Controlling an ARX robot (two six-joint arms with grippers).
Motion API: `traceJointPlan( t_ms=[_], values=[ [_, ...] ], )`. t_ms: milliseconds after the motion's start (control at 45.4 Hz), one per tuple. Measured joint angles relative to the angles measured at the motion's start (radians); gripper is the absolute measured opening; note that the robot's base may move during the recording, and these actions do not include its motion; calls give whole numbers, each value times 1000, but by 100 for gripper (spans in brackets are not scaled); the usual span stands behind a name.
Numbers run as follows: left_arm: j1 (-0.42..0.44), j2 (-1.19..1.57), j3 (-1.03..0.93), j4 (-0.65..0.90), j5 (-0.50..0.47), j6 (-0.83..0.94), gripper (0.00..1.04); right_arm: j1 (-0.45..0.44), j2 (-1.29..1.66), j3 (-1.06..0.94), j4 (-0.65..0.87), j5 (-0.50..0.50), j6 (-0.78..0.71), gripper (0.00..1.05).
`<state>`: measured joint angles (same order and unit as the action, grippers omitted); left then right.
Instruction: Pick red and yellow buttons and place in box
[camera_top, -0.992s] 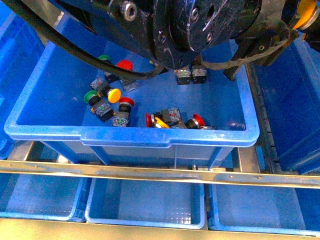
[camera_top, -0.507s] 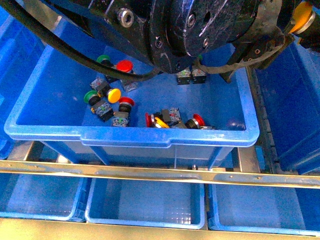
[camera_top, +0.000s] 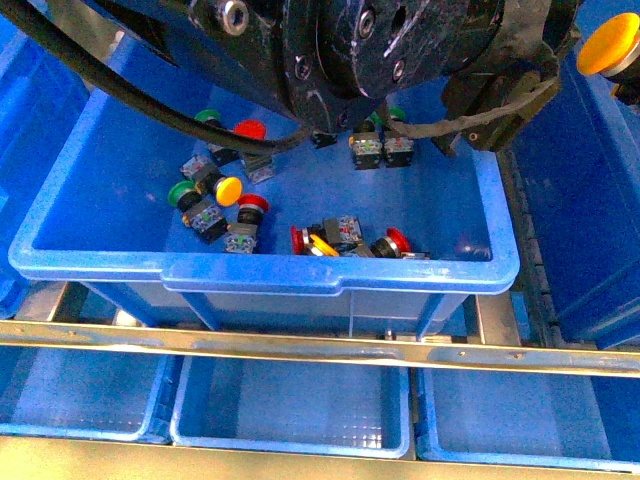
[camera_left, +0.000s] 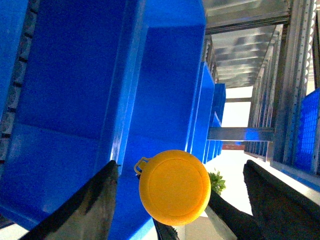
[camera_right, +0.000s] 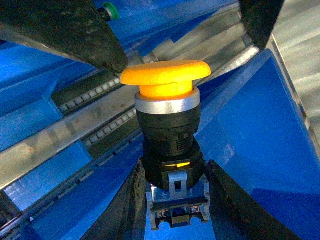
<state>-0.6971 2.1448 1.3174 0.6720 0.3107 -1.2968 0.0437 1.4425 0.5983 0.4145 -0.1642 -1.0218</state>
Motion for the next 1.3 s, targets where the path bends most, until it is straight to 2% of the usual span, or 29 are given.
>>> traceJointPlan(
  t_ms=[110, 132, 176, 331, 507, 771, 948, 1256, 1300],
  values=[
    [11, -2, 3, -18, -10, 31, 97, -7, 0, 0, -5, 2, 0, 27],
    [13, -2, 3, -18, -14, 42, 99, -8, 0, 0, -5, 2, 0, 27],
    [21, -8, 3, -21, -21, 72, 96, -14, 0, 0, -5, 3, 0, 27],
    [66, -66, -27, -51, -33, 164, 97, -31, 0, 0, -11, 3, -2, 27],
    [128, -144, -164, -69, -54, 290, 97, -41, 0, 0, -20, 3, -11, 27],
    [193, -321, -430, -142, -208, 499, 97, -64, -11, 8, -47, 31, -11, 27],
    [231, -451, -554, -177, -257, 607, 97, -71, -51, 11, -77, 54, -5, 27],
    [238, -564, -648, -205, -313, 724, 97, -63, -116, 13, -126, 98, 35, 27],
    [233, -580, -665, -203, -345, 764, 97, -60, -132, 13, -138, 110, 42, 27]
  ],
)
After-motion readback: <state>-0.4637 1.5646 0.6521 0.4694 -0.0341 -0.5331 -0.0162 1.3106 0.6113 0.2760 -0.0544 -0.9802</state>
